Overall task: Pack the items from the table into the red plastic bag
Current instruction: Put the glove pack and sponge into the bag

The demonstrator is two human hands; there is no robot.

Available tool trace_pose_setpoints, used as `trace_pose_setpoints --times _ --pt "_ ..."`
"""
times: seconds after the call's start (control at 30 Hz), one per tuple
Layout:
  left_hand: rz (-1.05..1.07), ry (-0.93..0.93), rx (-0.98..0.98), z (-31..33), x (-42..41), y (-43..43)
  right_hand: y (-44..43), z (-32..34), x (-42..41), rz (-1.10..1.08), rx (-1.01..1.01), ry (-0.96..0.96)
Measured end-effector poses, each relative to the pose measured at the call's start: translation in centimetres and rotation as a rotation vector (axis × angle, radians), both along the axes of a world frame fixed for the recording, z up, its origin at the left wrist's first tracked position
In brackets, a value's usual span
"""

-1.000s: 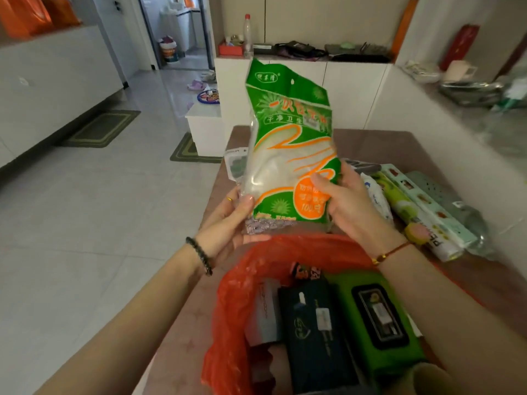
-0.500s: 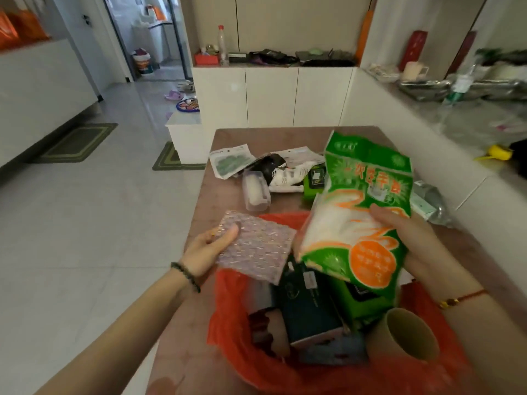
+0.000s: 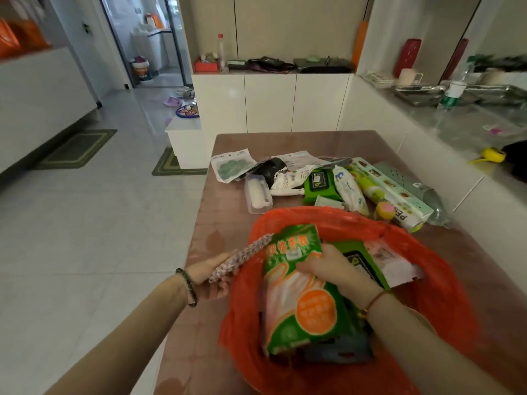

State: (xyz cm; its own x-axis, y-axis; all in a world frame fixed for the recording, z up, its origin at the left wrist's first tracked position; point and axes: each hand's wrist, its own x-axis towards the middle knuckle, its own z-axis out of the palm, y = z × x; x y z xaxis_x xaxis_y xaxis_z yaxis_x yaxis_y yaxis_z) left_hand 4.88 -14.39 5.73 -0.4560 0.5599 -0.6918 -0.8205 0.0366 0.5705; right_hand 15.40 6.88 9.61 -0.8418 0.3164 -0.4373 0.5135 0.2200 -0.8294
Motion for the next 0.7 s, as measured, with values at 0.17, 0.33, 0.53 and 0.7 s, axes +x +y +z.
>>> trace_pose_setpoints --times 0.17,0.33,0.53,0.7 --pt "-0.001 -0.051 0.201 2.0 -0.5 -1.6 -3.0 -2.8 -3.3 0.025 0.127 0.162" --pt "0.098 0.121 0.094 4.3 -0.8 -2.7 -2.2 -3.6 -2.9 0.074 0.195 0.115" --pt "0.277 0.645 -0.005 7.9 0.3 0.7 0.5 6.0 1.3 -0.012 -0.125 0.316" --pt "0.045 0.998 0.038 7.3 7.8 8.1 1.2 6.6 5.5 -0.043 -0.276 0.439"
